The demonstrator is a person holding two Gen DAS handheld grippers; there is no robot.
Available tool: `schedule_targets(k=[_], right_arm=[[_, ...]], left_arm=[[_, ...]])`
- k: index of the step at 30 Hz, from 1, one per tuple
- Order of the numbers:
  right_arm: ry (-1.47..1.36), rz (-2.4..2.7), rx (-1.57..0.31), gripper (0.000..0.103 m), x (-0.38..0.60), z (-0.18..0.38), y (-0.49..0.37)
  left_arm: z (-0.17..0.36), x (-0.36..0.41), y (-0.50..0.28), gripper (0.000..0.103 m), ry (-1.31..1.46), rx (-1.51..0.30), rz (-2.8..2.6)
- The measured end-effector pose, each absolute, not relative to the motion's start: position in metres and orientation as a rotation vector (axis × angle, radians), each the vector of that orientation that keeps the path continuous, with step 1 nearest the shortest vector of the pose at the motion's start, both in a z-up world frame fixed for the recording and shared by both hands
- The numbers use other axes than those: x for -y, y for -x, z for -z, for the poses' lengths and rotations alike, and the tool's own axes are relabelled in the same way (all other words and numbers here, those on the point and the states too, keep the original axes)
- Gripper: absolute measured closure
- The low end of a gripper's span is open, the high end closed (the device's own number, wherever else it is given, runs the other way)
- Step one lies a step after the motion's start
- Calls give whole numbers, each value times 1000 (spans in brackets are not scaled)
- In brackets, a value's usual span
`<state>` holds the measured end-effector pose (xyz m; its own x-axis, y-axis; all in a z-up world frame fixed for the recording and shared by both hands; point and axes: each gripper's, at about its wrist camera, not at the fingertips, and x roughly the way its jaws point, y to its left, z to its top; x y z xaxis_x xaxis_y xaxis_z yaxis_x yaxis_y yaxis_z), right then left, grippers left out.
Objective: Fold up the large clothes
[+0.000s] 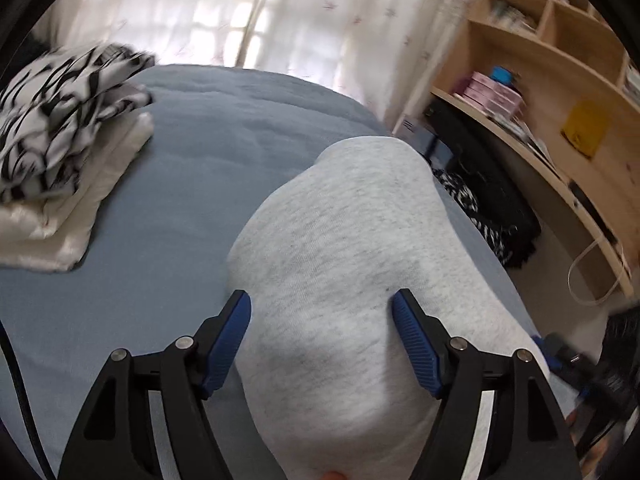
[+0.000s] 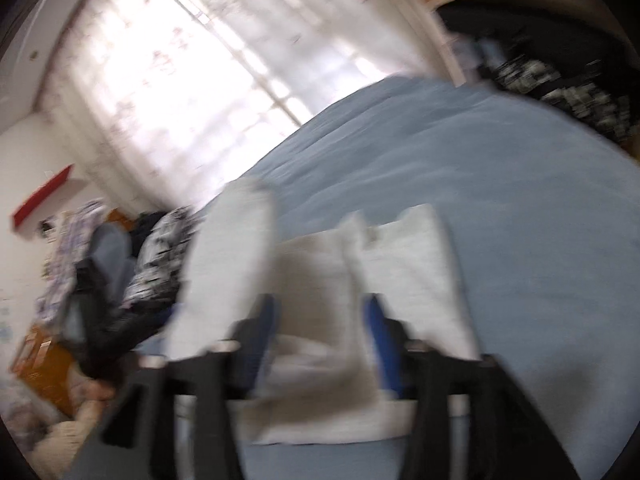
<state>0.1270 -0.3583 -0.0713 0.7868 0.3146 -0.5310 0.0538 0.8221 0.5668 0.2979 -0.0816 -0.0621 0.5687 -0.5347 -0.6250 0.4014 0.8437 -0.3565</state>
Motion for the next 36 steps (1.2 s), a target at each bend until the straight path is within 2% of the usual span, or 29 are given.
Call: schedule_targets(k=[1,6,11,13,18,22,25,32,35,36], right_arm=[[-618,-175,-678,35,357,70,-133],[-817,-218,-766,35,383,83,-168],[-998,-279,-905,34,392,128,-200],[-1057,-315,-946,23,389,148,-208],[-1237,-394,-946,21,387,188,-221],[-1311,-461,-923,5,385,194,-230],[-1366,-605,-890,4,380,189,-236],[-1135,-715,-831,3,359,135,-243],[-988,-632,-882,3,347,118,-255],[-971,-610,-899,7,345,118,-262]], left_arm=[[63,82,-297,28,177,-792,555],[67,74,-301,24,196,-794,556],[72,63,-299,20,237,-801,562],[73,63,-300,20,235,-795,563],[76,63,-302,19,240,-791,568],[78,62,-305,16,247,-787,566],[81,62,-306,15,264,-789,568],[76,72,-302,15,203,-758,551],[73,77,-300,15,172,-744,538],[73,78,-299,15,165,-739,527]])
